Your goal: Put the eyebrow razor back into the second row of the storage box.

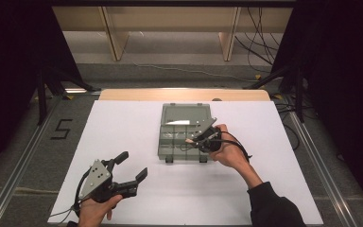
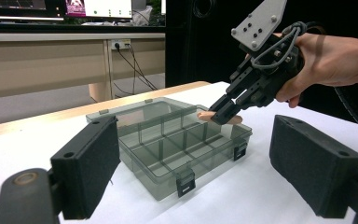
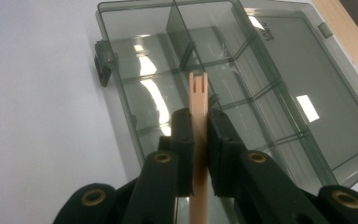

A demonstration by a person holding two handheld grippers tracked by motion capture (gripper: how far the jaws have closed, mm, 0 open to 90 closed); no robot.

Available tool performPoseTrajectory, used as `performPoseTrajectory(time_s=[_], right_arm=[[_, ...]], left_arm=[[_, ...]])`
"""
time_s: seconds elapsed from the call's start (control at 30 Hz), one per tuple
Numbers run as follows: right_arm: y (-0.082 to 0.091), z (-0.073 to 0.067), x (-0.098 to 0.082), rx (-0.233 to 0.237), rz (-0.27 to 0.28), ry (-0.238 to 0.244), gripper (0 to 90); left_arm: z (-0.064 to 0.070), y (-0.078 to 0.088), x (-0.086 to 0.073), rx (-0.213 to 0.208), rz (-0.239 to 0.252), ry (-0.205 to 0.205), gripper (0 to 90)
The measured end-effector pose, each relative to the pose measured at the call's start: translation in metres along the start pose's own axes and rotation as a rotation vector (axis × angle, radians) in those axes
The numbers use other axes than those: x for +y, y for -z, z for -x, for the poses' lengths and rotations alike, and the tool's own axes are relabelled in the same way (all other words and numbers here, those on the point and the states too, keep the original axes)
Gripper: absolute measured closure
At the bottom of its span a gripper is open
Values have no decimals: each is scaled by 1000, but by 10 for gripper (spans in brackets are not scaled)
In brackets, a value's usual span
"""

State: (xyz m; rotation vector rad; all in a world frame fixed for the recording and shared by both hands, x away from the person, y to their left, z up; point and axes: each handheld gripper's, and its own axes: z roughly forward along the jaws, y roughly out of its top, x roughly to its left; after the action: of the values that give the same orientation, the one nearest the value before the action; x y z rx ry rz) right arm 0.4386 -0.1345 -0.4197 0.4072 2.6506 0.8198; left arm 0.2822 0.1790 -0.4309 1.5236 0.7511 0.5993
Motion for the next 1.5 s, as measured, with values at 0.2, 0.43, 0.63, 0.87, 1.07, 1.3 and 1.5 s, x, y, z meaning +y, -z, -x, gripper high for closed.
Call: performPoseTrajectory(time_s=[0.2, 0.43, 0.63, 0.87, 1.07, 1.3, 1.5], right_arm=[[-3, 0, 0, 2, -3, 5, 824], [-8, 1, -1, -1, -14, 12, 824], [-12, 1, -1, 12, -24, 17, 823], [-16, 1, -2, 15, -35, 20, 821], [-18, 1, -3, 21, -46, 12, 819], [-20, 0, -3, 29, -39, 5, 797], [-16, 3, -3, 17, -19, -34, 697]], left_arm=[[0, 0, 0, 0, 2, 4, 156], [0, 0, 0, 0, 3, 5, 157], [0, 0, 0, 0, 4, 6, 156], [0, 0, 0, 0, 5, 6, 156], [0, 1, 0, 1, 4, 6, 157], [0, 1, 0, 0, 6, 7, 157], [0, 1, 1, -1, 7, 0, 156]])
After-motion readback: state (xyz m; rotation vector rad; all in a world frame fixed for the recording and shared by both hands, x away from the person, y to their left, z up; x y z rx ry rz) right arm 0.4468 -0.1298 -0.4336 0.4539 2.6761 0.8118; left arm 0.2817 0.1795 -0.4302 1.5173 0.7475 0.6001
